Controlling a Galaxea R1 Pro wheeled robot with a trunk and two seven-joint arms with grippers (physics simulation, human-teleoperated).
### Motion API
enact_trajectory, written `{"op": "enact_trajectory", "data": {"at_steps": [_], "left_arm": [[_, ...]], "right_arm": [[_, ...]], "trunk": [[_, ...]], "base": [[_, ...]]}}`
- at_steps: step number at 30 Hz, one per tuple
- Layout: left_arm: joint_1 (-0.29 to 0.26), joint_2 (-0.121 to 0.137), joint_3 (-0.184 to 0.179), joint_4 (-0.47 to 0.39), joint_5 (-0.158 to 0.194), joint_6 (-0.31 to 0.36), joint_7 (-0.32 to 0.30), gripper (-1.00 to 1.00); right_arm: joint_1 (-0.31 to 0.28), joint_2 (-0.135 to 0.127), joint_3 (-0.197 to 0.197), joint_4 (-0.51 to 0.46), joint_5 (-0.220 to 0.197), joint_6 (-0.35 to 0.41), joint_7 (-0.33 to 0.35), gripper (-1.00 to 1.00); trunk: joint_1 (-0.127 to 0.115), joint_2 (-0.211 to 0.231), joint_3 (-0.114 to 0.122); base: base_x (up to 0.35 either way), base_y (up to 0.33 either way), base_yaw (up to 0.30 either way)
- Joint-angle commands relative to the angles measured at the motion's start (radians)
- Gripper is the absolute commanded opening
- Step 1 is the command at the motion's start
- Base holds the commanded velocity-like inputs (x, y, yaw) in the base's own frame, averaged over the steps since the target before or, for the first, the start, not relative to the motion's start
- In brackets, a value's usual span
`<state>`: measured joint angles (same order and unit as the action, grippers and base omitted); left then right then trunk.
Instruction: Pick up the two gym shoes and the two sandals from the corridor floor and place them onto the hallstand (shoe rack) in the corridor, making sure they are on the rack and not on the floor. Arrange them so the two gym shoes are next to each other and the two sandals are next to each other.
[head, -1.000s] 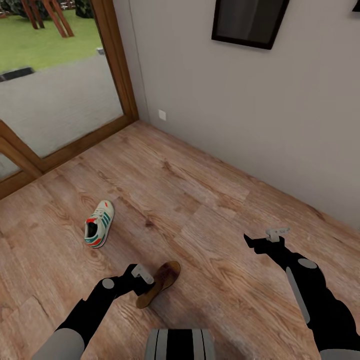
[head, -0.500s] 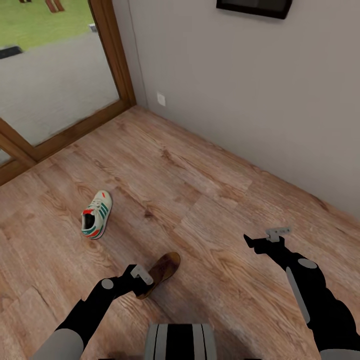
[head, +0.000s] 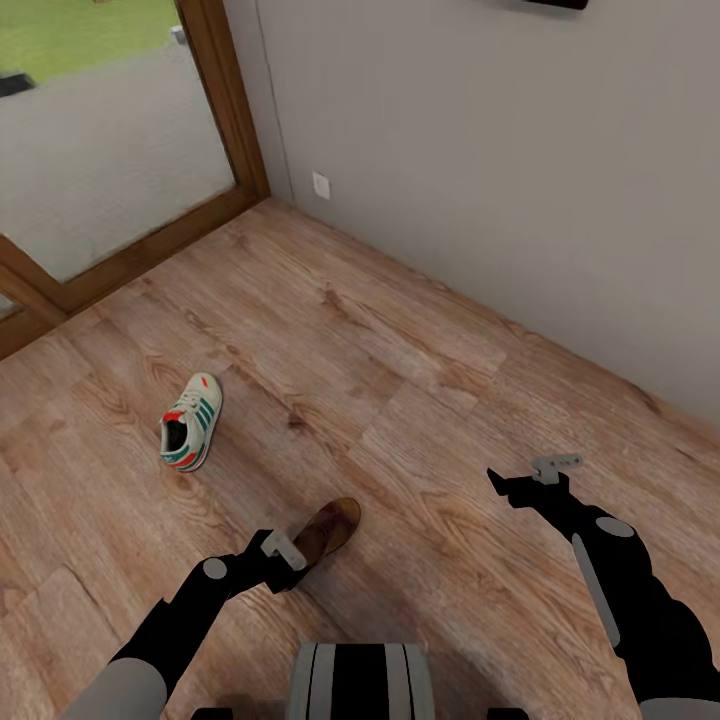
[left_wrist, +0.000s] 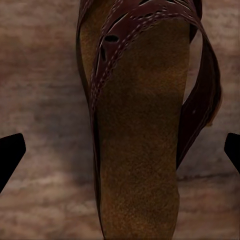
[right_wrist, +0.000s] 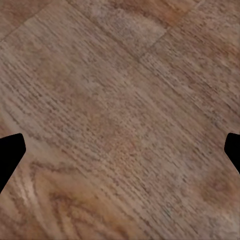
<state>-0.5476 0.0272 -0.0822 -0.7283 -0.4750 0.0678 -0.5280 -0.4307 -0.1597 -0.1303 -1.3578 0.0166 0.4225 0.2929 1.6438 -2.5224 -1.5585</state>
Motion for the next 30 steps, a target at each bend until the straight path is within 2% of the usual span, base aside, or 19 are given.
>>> {"op": "enact_trajectory", "data": {"at_steps": [1,9,12,25,30], "left_arm": [[0.0,0.001,-0.002,-0.002,-0.005,0.006,-0.003,1.0],[0.0,0.002,-0.002,-0.001,-0.048,0.007,-0.002,1.0],[0.0,0.002,-0.001,0.0,-0.066,0.007,-0.001,1.0],[0.0,0.002,0.0,0.0,-0.074,0.007,-0.001,1.0],[0.0,0.0,0.003,-0.002,-0.075,0.007,-0.001,1.0]], "right_arm": [[0.0,0.0,-0.002,-0.001,0.002,0.005,0.006,1.0],[0.0,0.0,-0.002,-0.001,0.002,0.005,0.006,1.0],[0.0,0.0,-0.002,-0.001,0.002,0.005,0.006,1.0],[0.0,0.0,-0.013,-0.001,0.002,0.005,0.006,1.0],[0.0,0.0,-0.036,-0.001,0.002,0.005,0.006,1.0]], "trunk": [[0.0,0.0,-0.001],[0.003,-0.002,-0.032],[0.003,-0.002,-0.033],[0.003,-0.002,-0.044],[0.006,-0.003,-0.064]], "base": [[0.0,0.0,0.0],[0.0,0.0,0.0],[0.0,0.0,0.0],[0.0,0.0,0.0],[0.0,0.0,0.0]]}}
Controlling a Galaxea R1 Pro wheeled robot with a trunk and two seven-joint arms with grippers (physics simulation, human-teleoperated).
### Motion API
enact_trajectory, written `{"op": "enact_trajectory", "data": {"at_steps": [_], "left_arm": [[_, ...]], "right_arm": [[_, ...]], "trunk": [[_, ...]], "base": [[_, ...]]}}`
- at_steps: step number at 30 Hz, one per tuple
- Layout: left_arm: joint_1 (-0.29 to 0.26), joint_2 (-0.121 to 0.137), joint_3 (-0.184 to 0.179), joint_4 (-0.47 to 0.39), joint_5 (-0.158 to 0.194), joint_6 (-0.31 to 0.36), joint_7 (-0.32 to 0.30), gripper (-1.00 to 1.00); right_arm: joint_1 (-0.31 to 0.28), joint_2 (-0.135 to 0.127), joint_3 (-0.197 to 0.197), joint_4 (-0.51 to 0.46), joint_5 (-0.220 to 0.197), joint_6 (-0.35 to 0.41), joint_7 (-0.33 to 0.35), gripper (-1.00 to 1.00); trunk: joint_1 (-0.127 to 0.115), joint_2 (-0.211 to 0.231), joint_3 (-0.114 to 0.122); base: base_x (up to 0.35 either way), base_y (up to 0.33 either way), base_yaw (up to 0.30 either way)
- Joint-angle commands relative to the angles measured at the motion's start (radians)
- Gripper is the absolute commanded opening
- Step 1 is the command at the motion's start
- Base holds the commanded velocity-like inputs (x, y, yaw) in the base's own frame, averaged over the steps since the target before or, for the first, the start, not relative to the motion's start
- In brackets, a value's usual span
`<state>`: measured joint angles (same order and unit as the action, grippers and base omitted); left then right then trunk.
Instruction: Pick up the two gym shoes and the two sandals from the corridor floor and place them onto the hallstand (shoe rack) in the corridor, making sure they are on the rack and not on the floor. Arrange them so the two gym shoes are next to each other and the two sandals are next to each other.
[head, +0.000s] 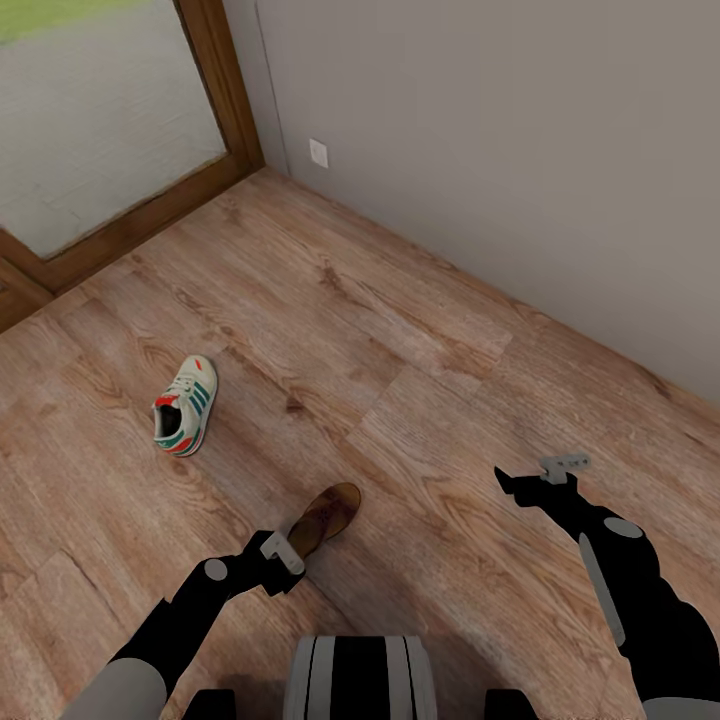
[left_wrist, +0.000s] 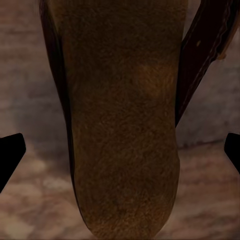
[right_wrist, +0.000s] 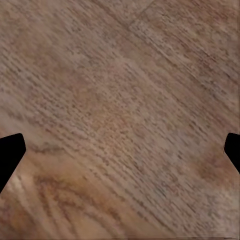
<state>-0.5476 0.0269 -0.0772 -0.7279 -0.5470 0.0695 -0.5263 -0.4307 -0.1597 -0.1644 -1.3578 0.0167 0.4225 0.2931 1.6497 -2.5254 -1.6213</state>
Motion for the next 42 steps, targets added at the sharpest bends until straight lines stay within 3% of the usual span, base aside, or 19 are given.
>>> {"op": "enact_trajectory", "data": {"at_steps": [1,19,28,42], "left_arm": [[0.0,0.0,-0.002,-0.003,-0.003,0.006,-0.003,1.0],[0.0,0.008,0.002,-0.005,-0.01,0.006,-0.002,1.0],[0.0,0.008,0.006,-0.005,-0.065,0.03,-0.001,1.0],[0.0,0.006,0.007,-0.013,-0.068,0.032,-0.001,1.0]], "right_arm": [[0.0,0.0,-0.003,-0.001,0.002,0.005,0.006,1.0],[0.0,0.0,-0.007,-0.001,0.002,0.005,0.006,1.0],[0.0,0.0,-0.007,-0.001,0.002,0.005,0.006,1.0],[0.0,0.0,-0.007,-0.001,0.002,0.005,0.006,1.0]], "trunk": [[0.0,-0.001,-0.005],[0.001,-0.001,-0.02],[0.002,-0.001,-0.028],[0.002,-0.002,-0.047]], "base": [[0.0,0.0,0.0],[0.0,0.0,0.0],[0.0,0.0,0.0],[0.0,0.0,0.0]]}}
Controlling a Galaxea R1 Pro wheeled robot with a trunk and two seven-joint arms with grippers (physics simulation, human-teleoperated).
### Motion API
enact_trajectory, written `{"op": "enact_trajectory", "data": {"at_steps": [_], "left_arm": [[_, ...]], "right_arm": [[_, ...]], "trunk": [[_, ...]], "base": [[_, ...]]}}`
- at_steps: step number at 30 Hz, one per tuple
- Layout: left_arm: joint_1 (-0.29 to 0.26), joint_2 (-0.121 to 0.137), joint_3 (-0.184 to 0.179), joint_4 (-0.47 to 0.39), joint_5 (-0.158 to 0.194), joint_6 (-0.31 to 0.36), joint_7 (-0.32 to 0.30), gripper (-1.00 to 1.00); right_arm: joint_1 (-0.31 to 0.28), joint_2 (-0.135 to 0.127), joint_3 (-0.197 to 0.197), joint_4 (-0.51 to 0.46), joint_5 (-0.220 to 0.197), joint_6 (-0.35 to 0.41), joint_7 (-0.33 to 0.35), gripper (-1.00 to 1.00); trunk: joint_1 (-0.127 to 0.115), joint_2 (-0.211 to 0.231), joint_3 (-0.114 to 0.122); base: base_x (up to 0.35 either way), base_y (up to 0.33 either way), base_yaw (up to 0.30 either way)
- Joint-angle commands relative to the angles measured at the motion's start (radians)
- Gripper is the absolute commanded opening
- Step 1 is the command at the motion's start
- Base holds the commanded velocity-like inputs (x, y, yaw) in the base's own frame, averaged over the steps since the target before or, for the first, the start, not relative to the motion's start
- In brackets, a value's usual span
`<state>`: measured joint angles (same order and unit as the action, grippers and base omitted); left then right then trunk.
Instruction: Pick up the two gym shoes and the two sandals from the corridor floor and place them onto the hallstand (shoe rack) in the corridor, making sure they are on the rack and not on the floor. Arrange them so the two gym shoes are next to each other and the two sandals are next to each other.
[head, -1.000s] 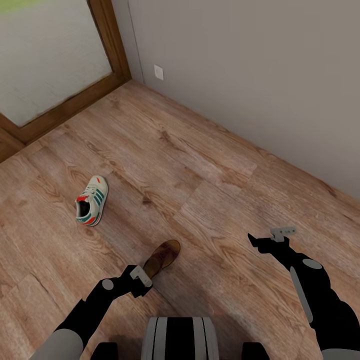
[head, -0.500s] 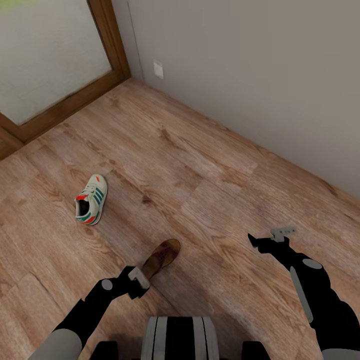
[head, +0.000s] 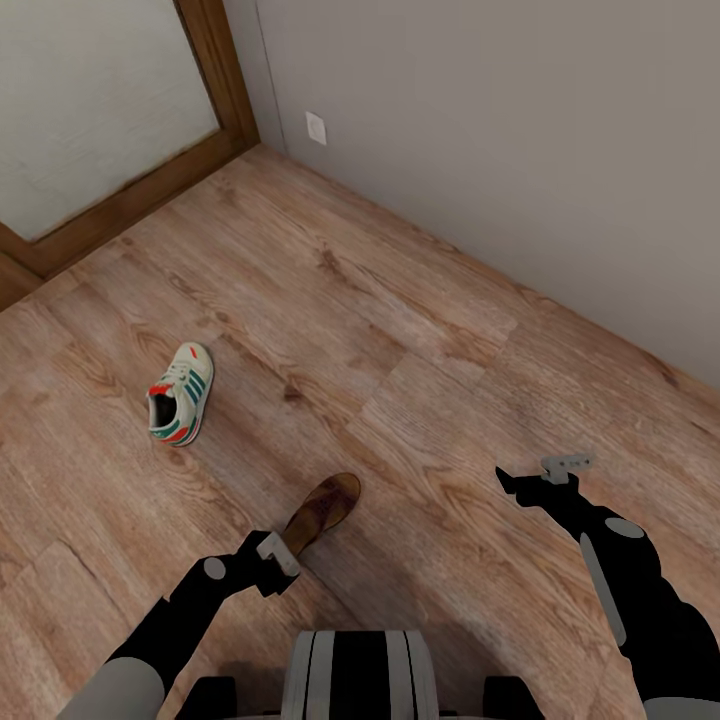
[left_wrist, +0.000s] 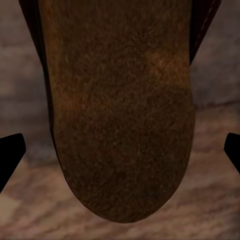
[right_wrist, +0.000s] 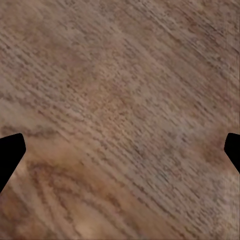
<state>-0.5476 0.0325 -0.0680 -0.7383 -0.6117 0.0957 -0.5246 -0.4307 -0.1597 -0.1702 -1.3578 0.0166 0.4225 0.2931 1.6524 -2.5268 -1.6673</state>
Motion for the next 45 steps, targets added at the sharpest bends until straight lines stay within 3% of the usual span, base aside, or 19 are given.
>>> {"op": "enact_trajectory", "data": {"at_steps": [1,7,42,43,45], "left_arm": [[0.0,0.002,-0.002,-0.003,-0.004,0.006,-0.003,1.0],[0.0,0.002,-0.001,-0.003,-0.004,0.006,-0.003,1.0],[0.0,0.002,-0.001,-0.003,-0.005,0.006,-0.003,1.0],[0.0,0.002,-0.001,-0.003,-0.005,0.006,-0.003,-1.0],[0.0,0.002,-0.002,-0.003,-0.005,0.006,-0.003,-1.0]], "right_arm": [[0.0,0.0,-0.002,-0.001,0.002,0.005,0.006,1.0],[0.0,0.0,-0.002,-0.001,0.002,0.005,0.006,1.0],[0.0,0.0,-0.002,-0.001,0.001,0.005,0.006,1.0],[0.0,0.0,-0.002,-0.001,0.001,0.005,0.006,1.0],[0.0,0.0,-0.002,-0.001,0.001,0.005,0.006,1.0]], "trunk": [[0.0,0.0,-0.001],[0.001,-0.001,-0.01],[0.001,-0.001,-0.011],[0.001,-0.001,-0.011],[0.001,-0.001,-0.011]], "base": [[0.0,0.0,0.0],[0.0,0.0,0.0],[0.029,0.017,0.0],[0.0,0.0,0.0],[0.0,0.0,0.0]]}}
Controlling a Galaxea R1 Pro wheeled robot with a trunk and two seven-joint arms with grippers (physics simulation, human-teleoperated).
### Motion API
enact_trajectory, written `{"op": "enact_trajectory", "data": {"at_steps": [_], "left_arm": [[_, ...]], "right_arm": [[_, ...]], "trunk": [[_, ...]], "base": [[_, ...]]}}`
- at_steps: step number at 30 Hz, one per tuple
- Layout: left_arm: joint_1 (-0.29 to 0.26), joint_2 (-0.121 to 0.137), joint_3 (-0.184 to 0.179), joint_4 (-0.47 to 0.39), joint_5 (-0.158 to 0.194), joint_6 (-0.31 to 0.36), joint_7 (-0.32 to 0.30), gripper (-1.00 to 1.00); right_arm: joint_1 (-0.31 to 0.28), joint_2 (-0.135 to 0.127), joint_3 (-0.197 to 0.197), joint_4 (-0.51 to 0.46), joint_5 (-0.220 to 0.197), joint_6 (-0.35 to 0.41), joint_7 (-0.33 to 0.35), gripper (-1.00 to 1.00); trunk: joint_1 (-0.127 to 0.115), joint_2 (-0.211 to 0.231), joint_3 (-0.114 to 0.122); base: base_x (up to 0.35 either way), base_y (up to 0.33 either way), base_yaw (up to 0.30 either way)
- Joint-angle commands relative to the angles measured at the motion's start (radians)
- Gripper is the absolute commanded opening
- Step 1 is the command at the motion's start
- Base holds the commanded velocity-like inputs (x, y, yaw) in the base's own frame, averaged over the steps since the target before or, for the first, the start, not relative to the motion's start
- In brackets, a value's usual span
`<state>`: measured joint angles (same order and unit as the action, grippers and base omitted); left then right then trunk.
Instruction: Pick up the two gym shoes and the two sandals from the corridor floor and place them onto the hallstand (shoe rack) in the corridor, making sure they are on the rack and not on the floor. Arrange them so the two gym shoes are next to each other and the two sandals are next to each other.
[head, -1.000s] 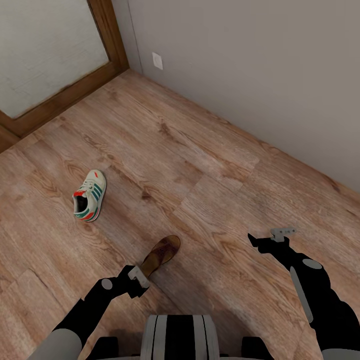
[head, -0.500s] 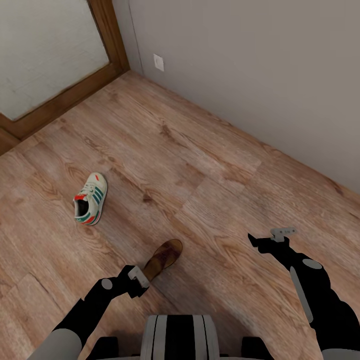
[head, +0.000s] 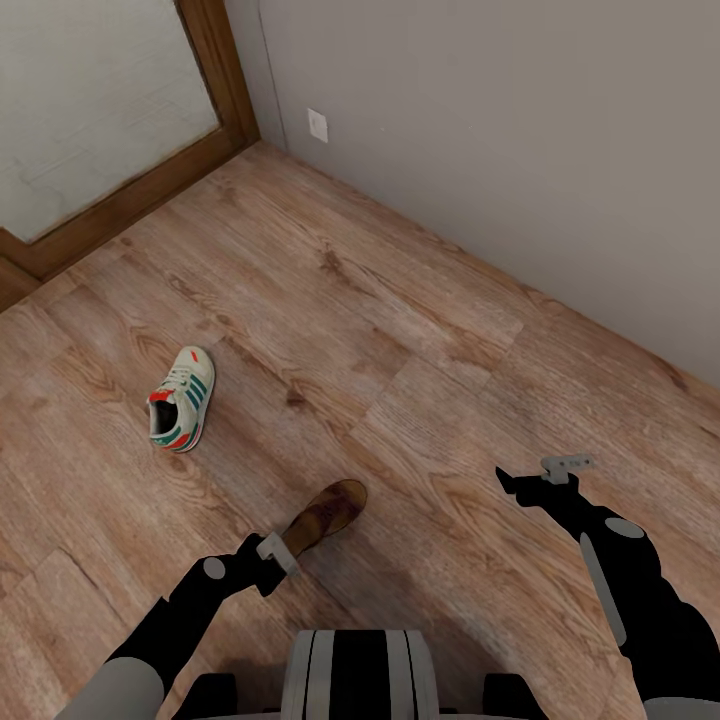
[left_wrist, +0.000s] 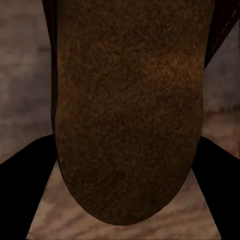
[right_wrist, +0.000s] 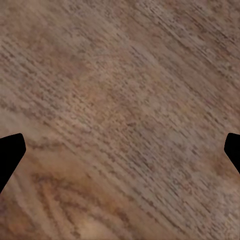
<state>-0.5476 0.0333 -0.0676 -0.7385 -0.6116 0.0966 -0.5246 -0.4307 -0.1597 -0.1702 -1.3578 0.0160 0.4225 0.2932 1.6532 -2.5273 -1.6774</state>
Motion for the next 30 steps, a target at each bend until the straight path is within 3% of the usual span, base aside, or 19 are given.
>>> {"op": "enact_trajectory", "data": {"at_steps": [1,30], "left_arm": [[0.0,0.001,-0.002,-0.002,-0.005,0.005,-0.003,-1.0],[0.0,0.0,-0.001,-0.004,-0.003,0.005,-0.003,-1.0]], "right_arm": [[0.0,0.0,-0.002,-0.001,0.002,0.005,0.006,1.0],[0.0,0.0,-0.002,-0.002,0.002,0.005,0.006,1.0]], "trunk": [[0.0,0.0,-0.001],[0.0,0.0,-0.001]], "base": [[0.0,0.0,0.0],[0.0,0.0,0.0]]}}
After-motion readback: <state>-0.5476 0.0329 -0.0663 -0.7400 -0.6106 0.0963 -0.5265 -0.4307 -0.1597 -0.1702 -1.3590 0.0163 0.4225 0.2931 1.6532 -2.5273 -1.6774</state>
